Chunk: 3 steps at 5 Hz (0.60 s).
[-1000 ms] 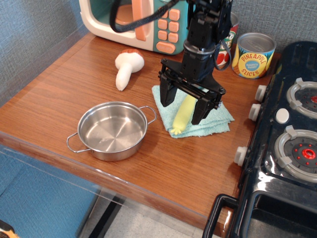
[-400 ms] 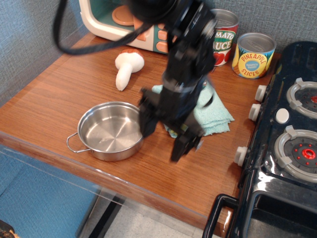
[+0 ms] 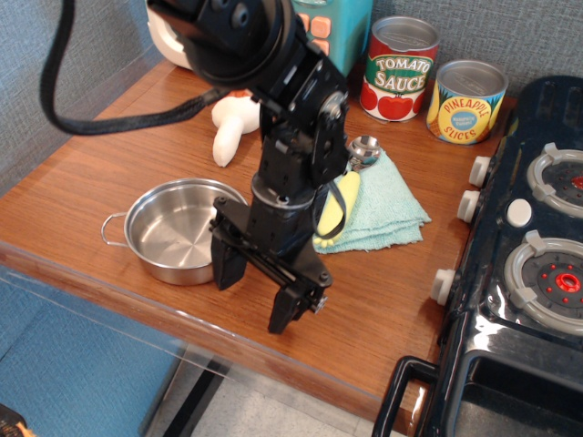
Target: Move the silver pot to the left of a white and brown item in front of the microwave.
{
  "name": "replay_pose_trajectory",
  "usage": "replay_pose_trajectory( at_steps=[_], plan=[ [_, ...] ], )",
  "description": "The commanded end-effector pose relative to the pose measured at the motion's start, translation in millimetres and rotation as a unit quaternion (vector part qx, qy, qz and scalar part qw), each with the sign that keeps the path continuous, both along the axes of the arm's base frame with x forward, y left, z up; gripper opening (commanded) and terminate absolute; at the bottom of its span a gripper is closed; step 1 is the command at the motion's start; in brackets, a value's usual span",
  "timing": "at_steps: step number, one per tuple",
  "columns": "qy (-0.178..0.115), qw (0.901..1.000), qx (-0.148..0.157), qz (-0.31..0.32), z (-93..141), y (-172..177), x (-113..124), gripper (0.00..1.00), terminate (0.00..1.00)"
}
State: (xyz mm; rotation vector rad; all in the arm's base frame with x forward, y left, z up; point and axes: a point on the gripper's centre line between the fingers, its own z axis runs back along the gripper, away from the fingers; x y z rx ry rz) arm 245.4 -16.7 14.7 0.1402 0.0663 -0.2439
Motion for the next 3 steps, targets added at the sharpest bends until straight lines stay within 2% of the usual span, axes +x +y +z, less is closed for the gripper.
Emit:
replay_pose_trajectory(
  at_steps=[1, 2, 3],
  plan=[
    [-0.097, 0.9914, -0.076, -0.044, 43, -10, 12, 1.00, 0.00],
    [-0.119, 0.9871, -0.090, -0.057, 57, -5, 10, 1.00, 0.00],
    [-0.100, 0.9904, -0.084, -0.046, 46, 8, 10, 1.00, 0.00]
  ],
)
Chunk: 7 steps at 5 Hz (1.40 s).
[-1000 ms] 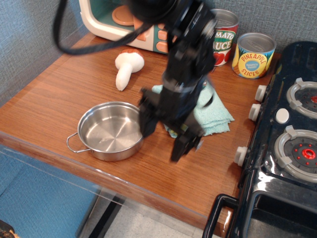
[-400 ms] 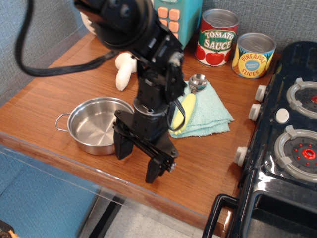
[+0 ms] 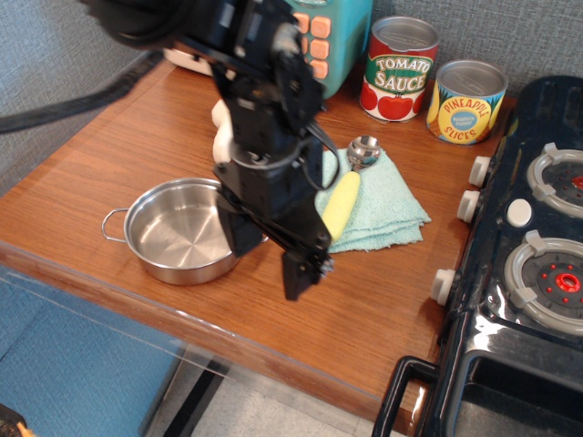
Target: Move the silver pot to the left of a white and brown item in front of the microwave.
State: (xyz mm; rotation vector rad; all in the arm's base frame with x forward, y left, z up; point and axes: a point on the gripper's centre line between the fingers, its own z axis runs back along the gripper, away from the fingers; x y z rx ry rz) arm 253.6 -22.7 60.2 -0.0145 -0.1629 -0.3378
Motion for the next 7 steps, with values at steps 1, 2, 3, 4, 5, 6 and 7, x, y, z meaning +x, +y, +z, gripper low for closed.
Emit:
replay_pose_trajectory(
  at_steps=[1, 2, 3, 4, 5, 6, 7],
  plan=[
    [0.029, 0.9993, 0.018, 0.013, -19, 29, 2, 1.00, 0.00],
    [0.056, 0.9979, 0.023, 0.024, -33, 39, 4, 1.00, 0.00],
    [0.065, 0.9972, 0.025, 0.026, -42, 41, 7, 1.00, 0.00],
    [0.068, 0.9970, 0.029, 0.023, -44, 39, 9, 0.00, 0.00],
    [0.069, 0.9967, 0.035, 0.025, -44, 39, 9, 0.00, 0.00],
    [0.062, 0.9969, 0.039, 0.030, -39, 39, 8, 0.00, 0.00],
    [0.042, 0.9969, 0.039, 0.053, -17, 46, 13, 0.00, 0.00]
  ],
)
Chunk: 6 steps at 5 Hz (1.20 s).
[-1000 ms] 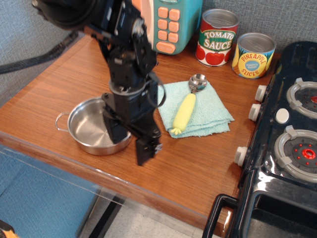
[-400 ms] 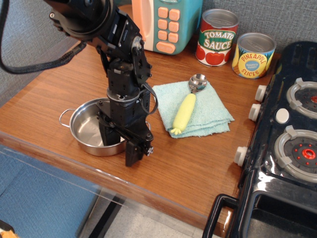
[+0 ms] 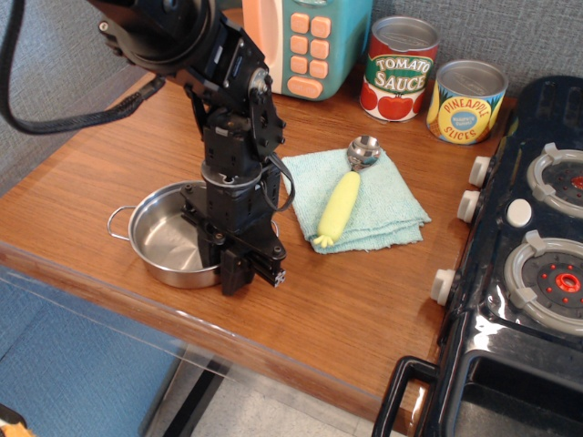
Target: Move the silver pot to the left of a white and brown item in front of the microwave.
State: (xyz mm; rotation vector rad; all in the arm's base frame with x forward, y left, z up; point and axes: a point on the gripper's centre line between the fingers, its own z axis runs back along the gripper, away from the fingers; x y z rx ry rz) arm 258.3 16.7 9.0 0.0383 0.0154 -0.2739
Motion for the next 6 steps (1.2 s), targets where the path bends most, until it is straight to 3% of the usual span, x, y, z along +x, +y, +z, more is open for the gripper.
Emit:
replay_pose_trajectory(
  at_steps=[1, 2, 3, 4, 6],
  plan=[
    [-0.059, 0.9970, -0.012, 0.047, 57, 22, 19, 0.00, 0.00],
    [-0.068, 0.9932, 0.001, 0.095, 70, 53, 41, 0.00, 0.00],
    [-0.058, 0.9889, 0.014, 0.136, 67, 89, 63, 0.00, 0.00],
    [-0.064, 0.9810, 0.028, 0.181, 73, 119, 72, 0.00, 0.00],
    [-0.039, 0.9702, 0.058, 0.232, 60, 149, 78, 0.00, 0.00]
  ],
)
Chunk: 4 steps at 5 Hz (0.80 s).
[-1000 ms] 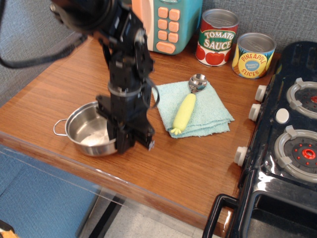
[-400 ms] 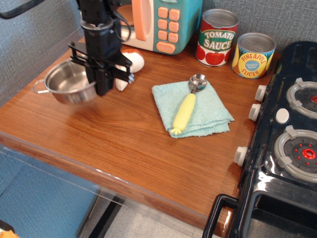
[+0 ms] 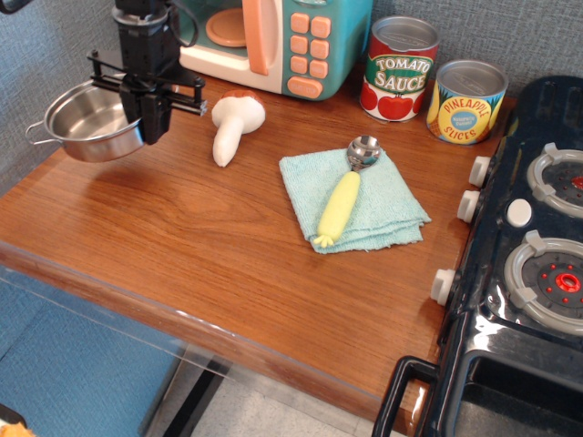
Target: Move the silver pot to the left of a white and brown item in front of the microwave.
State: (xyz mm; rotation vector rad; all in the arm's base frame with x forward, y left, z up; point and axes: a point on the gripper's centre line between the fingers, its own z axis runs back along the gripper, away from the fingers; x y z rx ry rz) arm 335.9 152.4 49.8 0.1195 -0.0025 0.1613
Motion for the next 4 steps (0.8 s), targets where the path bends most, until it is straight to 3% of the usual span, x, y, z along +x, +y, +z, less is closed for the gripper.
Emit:
replay_pose_trajectory(
  at_steps=[1, 3, 4],
  plan=[
    [-0.008, 0.9994, 0.028, 0.020, 8, 19, 4, 0.00, 0.00],
    [0.007, 0.9996, 0.027, 0.010, -4, 21, 13, 0.00, 0.00],
    [0.004, 0.9995, 0.030, 0.006, 2, 16, 14, 1.00, 0.00]
  ],
)
